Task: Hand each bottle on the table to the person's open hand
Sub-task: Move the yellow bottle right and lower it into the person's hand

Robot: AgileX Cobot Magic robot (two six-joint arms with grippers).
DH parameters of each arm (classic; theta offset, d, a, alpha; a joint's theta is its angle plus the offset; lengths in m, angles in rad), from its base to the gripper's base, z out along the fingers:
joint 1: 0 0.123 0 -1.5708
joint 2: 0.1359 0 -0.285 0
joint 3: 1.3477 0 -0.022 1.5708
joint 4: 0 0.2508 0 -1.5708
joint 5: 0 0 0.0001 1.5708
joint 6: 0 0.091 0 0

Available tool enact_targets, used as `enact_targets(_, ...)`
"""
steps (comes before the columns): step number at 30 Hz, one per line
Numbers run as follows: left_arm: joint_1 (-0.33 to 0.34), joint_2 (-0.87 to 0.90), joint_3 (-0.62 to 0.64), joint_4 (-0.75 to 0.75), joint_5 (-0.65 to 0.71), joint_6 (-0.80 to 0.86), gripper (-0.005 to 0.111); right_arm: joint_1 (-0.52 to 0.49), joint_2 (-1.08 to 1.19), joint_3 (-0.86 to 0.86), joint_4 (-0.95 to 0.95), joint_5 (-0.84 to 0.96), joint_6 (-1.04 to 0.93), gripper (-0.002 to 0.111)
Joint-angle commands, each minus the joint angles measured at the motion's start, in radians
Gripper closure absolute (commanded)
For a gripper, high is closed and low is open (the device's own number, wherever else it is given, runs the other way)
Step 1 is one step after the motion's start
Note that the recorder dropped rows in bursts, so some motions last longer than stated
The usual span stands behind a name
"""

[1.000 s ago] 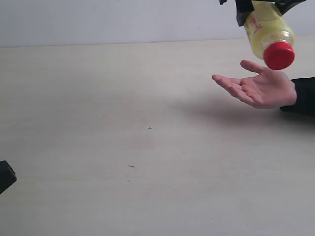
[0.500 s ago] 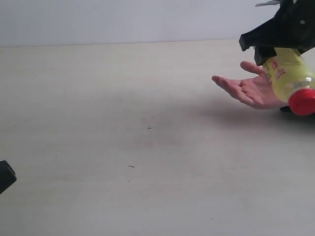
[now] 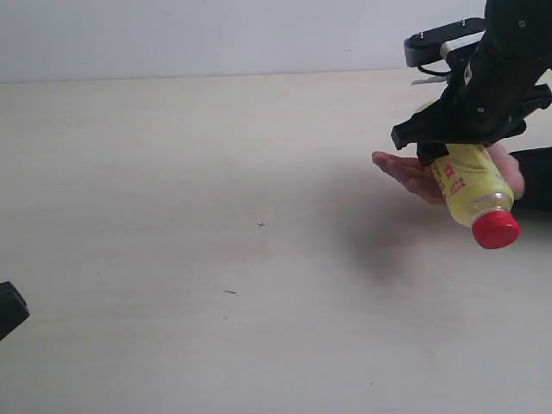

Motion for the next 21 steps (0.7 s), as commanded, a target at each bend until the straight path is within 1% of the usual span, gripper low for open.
enact_targets(1, 0.003, -0.006, -0.002, -0.005, -0.005, 0.000, 0.107, -0.004, 0.043, 0.003, -0.018, -0.005, 0.005, 0.108)
enact_targets(21, 0.003, -0.006, -0.002, -0.005, -0.005, 0.000, 0.107, -0.004, 0.047, 0.003, -0.027, 0.000, 0.005, 0.108)
